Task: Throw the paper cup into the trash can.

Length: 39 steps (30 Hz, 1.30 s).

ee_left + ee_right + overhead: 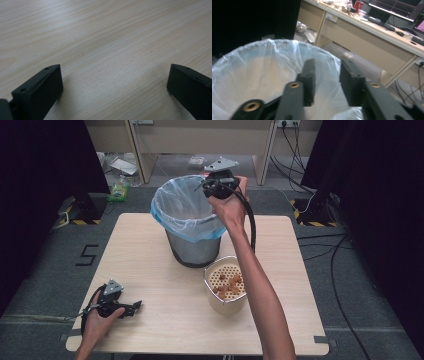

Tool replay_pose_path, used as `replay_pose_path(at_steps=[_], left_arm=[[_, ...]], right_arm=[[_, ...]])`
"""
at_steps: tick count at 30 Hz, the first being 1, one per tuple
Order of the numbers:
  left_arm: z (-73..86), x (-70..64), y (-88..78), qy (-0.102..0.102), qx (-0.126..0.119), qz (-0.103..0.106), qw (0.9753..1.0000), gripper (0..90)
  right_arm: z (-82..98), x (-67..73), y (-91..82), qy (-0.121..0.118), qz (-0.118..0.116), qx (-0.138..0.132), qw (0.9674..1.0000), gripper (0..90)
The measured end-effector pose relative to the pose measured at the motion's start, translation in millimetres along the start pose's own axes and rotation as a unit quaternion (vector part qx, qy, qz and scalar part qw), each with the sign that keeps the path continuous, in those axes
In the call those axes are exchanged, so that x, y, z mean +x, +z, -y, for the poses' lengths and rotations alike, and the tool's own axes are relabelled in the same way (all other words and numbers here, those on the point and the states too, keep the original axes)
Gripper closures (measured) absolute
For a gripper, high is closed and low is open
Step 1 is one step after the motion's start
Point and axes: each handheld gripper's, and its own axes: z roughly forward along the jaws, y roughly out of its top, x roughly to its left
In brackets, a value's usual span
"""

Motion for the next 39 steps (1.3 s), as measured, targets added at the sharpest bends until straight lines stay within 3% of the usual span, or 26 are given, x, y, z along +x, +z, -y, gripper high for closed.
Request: replay_pose_path(at_steps=[9,23,39], left_arm=[[0.1,-0.1,-0.1,0.000,0.000,0.000,1.0000,0.0],[0.1,-0.1,-0.1,0.000,0.000,0.000,1.0000,0.0],[0.1,-0.1,-0.1,0.000,0.000,0.000,1.0000,0.0]], right_arm=[[10.5,-14.5,-17.0,0.010,0.013,0.004,0.9999,48.2],[48.7,-47.4,-70.5,0.035,0.020,0.002,0.9992,43.1],[105.5,-66.0,-105.3,0.039,0.036,0.024,0.9983,40.8]])
